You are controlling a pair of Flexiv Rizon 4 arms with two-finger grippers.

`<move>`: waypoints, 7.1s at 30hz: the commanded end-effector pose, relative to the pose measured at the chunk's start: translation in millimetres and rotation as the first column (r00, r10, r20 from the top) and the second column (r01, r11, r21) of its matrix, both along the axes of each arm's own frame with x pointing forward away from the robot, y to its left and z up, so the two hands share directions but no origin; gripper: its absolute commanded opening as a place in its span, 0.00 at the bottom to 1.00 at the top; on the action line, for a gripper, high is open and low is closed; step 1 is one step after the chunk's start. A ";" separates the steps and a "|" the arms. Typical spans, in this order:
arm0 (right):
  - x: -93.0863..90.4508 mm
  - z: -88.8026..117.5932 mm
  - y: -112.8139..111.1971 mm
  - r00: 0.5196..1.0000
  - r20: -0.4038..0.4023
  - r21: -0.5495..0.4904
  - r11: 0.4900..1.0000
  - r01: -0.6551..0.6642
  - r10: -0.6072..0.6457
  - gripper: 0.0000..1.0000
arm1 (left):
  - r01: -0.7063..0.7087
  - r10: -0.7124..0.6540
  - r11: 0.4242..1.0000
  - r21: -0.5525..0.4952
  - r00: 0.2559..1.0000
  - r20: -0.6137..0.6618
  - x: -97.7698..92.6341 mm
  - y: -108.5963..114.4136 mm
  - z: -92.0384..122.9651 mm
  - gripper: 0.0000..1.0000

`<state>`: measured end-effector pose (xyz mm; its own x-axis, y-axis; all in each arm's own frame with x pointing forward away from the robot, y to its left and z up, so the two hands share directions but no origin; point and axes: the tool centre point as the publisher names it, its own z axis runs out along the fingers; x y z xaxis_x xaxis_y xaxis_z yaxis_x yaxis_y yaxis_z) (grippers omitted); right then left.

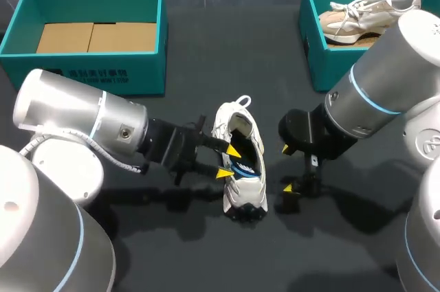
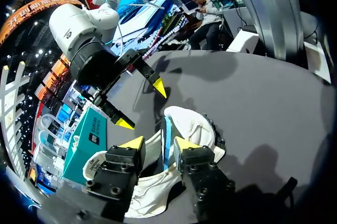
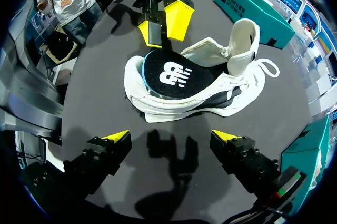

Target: Take the shoe out of the shoebox, open the shoe tongue, remove and reinsert the insole, then place the shoe into the shoebox

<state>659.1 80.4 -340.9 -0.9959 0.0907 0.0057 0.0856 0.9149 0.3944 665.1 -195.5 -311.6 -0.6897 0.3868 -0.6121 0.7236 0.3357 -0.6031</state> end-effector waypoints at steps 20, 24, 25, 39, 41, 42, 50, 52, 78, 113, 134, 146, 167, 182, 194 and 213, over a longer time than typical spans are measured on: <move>-10.4 14.8 -40.3 1.000 -0.007 0.029 0.999 0.014 -0.014 1.00 | 0.104 -0.097 0.990 0.097 0.993 -0.067 14.6 77.6 42.7 0.34; -14.8 16.2 -50.6 0.999 -0.010 0.021 0.999 0.042 -0.042 1.00 | 0.136 -0.127 0.983 0.125 0.989 -0.074 16.6 82.6 43.0 0.33; -16.9 18.0 -54.6 0.999 -0.011 0.015 0.999 0.047 -0.047 1.00 | 0.144 -0.135 0.981 0.130 0.988 -0.077 16.7 83.5 43.9 0.33; -28.1 23.9 -88.4 0.996 -0.021 -0.017 0.996 0.086 -0.086 1.00 | 0.273 -0.250 0.936 0.224 0.960 -0.125 16.2 95.5 60.2 0.21; -28.1 23.9 -88.4 0.996 -0.021 -0.017 0.996 0.086 -0.086 1.00 | 0.319 -0.294 0.909 0.269 0.947 -0.128 17.2 99.2 64.5 0.04; -28.1 23.9 -88.4 0.996 -0.021 -0.017 0.996 0.086 -0.086 1.00 | 0.346 -0.321 0.889 0.299 0.938 -0.129 16.9 101.2 66.4 0.00; -28.1 23.9 -88.4 0.996 -0.021 -0.017 0.996 0.086 -0.086 1.00 | 0.427 -0.416 0.840 0.336 0.903 -0.108 17.1 99.1 77.4 0.00; -28.1 23.9 -88.4 0.996 -0.021 -0.017 0.996 0.086 -0.086 1.00 | 0.427 -0.416 0.840 0.336 0.903 -0.108 17.1 99.1 77.4 0.00; -28.1 23.9 -88.4 0.996 -0.021 -0.017 0.996 0.086 -0.086 1.00 | 0.609 -0.710 0.516 0.602 0.697 -0.096 16.5 28.4 88.7 0.00; -28.1 23.9 -88.4 0.996 -0.021 -0.017 0.996 0.086 -0.086 1.00 | 0.630 -0.770 0.401 0.665 0.625 -0.128 -15.2 -19.8 -6.0 0.00; -28.1 23.9 -88.4 0.996 -0.021 -0.017 0.996 0.086 -0.086 1.00 | 0.626 -0.750 0.399 0.671 0.644 -0.154 -15.2 -19.1 -53.9 0.00; -28.1 23.9 -88.4 0.996 -0.021 -0.017 0.996 0.086 -0.086 1.00 | 0.614 -0.773 0.411 0.674 0.626 -0.099 -26.4 -32.4 -42.6 0.00; -28.1 23.9 -88.4 0.996 -0.021 -0.017 0.996 0.086 -0.086 1.00 | 0.540 -0.711 0.417 0.731 0.695 -0.108 -10.0 -40.0 -82.8 0.00; -28.1 23.9 -88.4 0.996 -0.021 -0.017 0.996 0.086 -0.086 1.00 | 0.398 -0.694 0.376 0.837 0.719 -0.030 3.9 -25.9 -35.0 0.00; -28.1 23.9 -88.4 0.996 -0.021 -0.017 0.996 0.086 -0.086 1.00 | 0.350 -0.660 0.223 0.910 0.741 -0.123 5.0 -21.1 -64.1 0.00; -28.1 23.9 -88.4 0.996 -0.021 -0.017 0.996 0.086 -0.086 1.00 | 0.341 -0.559 0.390 0.855 0.826 -0.075 13.4 -17.6 -96.2 0.00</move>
